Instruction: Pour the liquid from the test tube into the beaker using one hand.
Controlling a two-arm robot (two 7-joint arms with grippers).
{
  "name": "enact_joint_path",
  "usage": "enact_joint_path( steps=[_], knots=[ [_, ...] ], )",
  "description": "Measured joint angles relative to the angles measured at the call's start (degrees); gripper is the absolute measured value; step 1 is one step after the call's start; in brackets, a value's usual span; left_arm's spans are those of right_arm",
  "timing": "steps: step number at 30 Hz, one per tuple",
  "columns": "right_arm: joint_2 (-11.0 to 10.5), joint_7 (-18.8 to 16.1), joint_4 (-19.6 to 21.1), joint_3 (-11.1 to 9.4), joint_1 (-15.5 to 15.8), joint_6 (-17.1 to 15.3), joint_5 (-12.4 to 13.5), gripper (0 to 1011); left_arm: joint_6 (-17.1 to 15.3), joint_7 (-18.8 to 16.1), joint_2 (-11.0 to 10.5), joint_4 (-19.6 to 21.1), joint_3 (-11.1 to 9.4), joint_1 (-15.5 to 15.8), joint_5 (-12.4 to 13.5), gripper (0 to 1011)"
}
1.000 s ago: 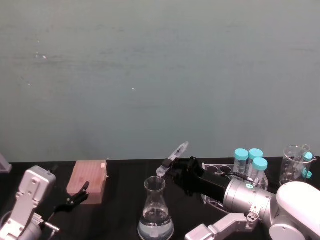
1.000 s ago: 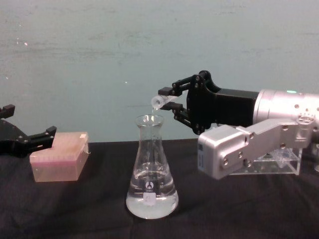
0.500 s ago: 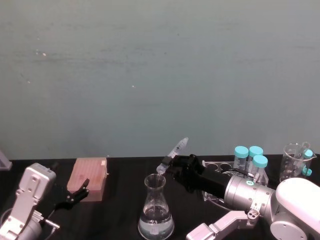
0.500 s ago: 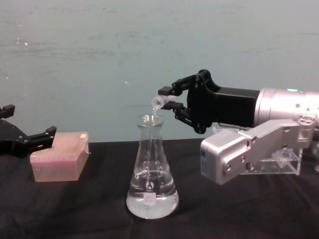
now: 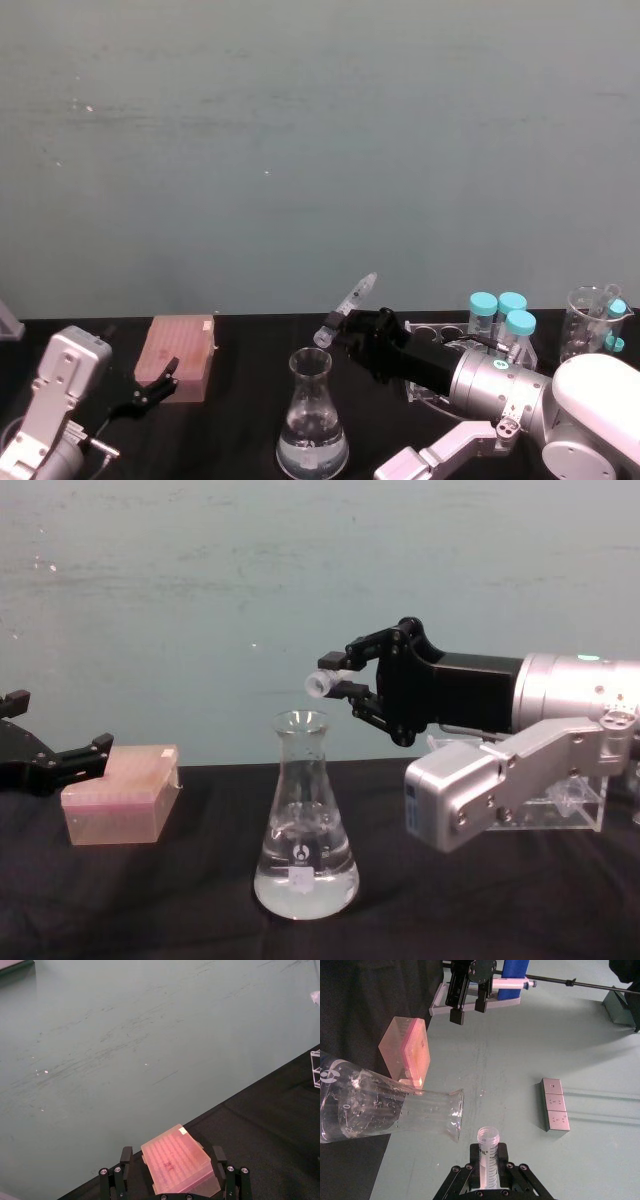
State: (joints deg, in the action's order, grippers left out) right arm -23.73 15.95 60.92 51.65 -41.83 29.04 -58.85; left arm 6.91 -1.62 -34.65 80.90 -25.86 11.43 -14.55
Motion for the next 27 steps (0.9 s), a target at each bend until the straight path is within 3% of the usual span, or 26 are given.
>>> enact_joint_path(
  steps=[6, 9, 12, 13, 14, 16, 19, 22, 23, 26, 27],
  knots=[
    [-0.07, -0.16, 0.12, 0.14, -0.05, -0.17, 0.21, 194, 0.0, 0.0, 0.0, 0.0, 0.0, 0.0, 0.01, 1000],
    [0.03, -1.65, 0.5, -0.74, 0.37, -0.11, 2.47, 195, 0.0, 0.0, 0.0, 0.0, 0.0, 0.0, 0.01, 1000],
    [0.36, -5.3, 1.13, -3.04, 1.42, 0.73, 8.09, 194, 0.0, 0.0, 0.0, 0.0, 0.0, 0.0, 0.01, 1000],
    [0.52, -6.72, 1.33, -3.87, 1.74, 0.96, 10.16, 194, 0.0, 0.0, 0.0, 0.0, 0.0, 0.0, 0.01, 1000],
    [0.83, -9.73, 1.64, -5.51, 2.48, 1.21, 14.64, 195, 0.0, 0.0, 0.0, 0.0, 0.0, 0.0, 0.01, 1000],
    [1.18, -13.2, 1.84, -7.28, 3.14, 1.22, 19.76, 194, 0.0, 0.0, 0.0, 0.0, 0.0, 0.0, 0.01, 1000],
    [1.89, -21.26, 2.07, -11.47, 4.5, 0.15, 31.59, 195, 0.0, 0.0, 0.0, 0.0, 0.0, 0.0, 0.01, 1000],
    [2.2, -26.0, 2.02, -13.86, 4.99, -1.05, 38.75, 195, 0.0, 0.0, 0.0, 0.0, 0.0, 0.0, 0.01, 1000],
    [2.37, -29.08, 1.83, -15.44, 5.26, -2.2, 43.09, 195, 0.0, 0.0, 0.0, 0.0, 0.0, 0.0, 0.01, 1000],
    [2.55, -33.43, 1.35, -17.79, 5.53, -4.24, 49.05, 195, 0.0, 0.0, 0.0, 0.0, 0.0, 0.0, 0.01, 1000],
    [2.66, -35.97, 0.97, -19.19, 5.66, -5.75, 52.61, 195, 0.0, 0.0, 0.0, 0.0, 0.0, 0.0, 0.01, 1000]
  ],
)
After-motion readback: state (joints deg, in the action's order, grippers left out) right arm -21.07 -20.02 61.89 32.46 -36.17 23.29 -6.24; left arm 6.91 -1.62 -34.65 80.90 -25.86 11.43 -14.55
